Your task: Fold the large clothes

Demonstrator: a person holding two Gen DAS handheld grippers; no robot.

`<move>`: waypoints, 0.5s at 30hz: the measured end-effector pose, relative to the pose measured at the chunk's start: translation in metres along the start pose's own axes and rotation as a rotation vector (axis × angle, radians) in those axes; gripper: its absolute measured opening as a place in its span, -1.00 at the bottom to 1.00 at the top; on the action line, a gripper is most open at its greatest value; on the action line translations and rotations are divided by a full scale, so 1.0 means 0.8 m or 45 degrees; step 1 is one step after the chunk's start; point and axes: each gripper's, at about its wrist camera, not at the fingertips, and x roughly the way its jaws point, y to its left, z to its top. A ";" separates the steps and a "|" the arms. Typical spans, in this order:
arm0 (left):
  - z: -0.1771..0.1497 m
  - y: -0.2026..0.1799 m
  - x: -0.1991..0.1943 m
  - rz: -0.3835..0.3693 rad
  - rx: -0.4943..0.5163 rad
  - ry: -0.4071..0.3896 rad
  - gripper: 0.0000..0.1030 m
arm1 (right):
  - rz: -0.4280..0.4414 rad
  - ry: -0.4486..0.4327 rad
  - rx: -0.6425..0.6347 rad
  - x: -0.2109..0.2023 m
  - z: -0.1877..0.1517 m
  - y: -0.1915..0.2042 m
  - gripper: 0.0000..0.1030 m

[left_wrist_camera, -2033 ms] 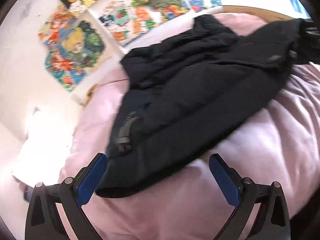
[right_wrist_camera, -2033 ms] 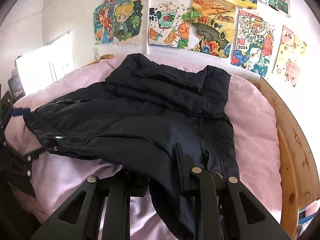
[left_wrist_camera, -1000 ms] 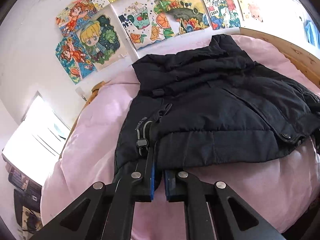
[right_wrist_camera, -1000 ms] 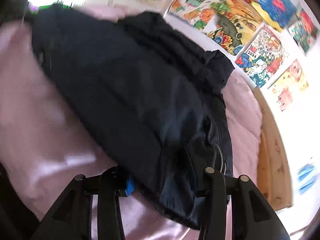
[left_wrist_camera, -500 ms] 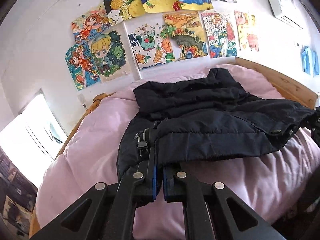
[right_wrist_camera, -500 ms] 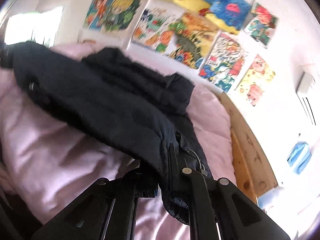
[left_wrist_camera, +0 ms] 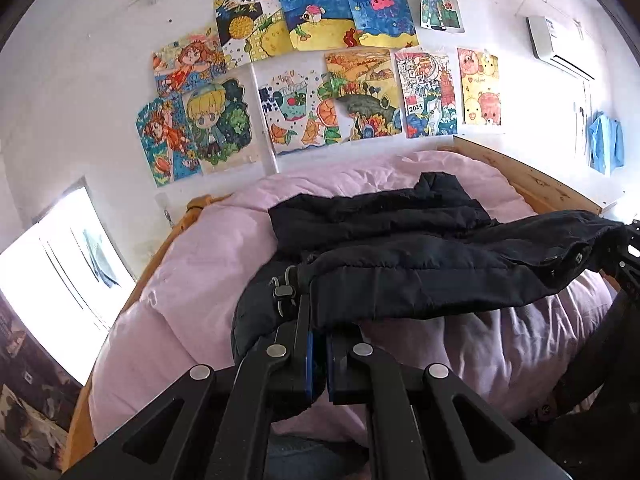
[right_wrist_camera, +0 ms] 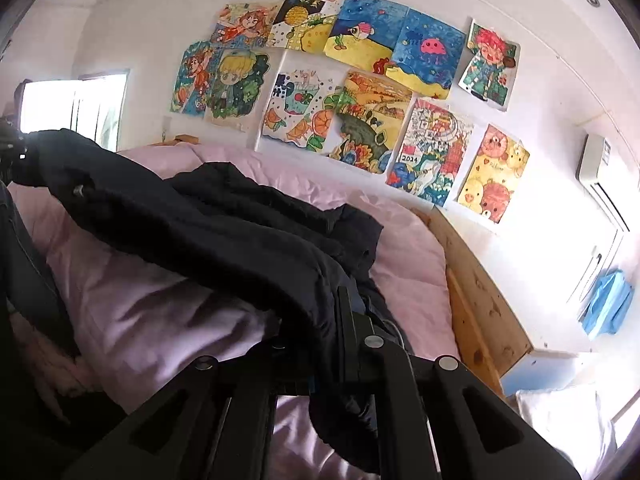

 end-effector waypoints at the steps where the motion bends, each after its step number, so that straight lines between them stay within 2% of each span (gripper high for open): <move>1: 0.004 0.001 0.000 0.000 0.000 -0.008 -0.90 | -0.001 -0.007 -0.007 0.002 0.002 0.000 -0.87; 9: 0.067 0.011 0.029 0.008 0.030 -0.052 -0.89 | 0.009 -0.061 -0.007 0.018 0.036 -0.015 -0.87; 15: 0.096 0.013 0.056 0.035 0.039 -0.051 -0.89 | 0.016 -0.084 0.019 0.047 0.063 -0.030 -0.87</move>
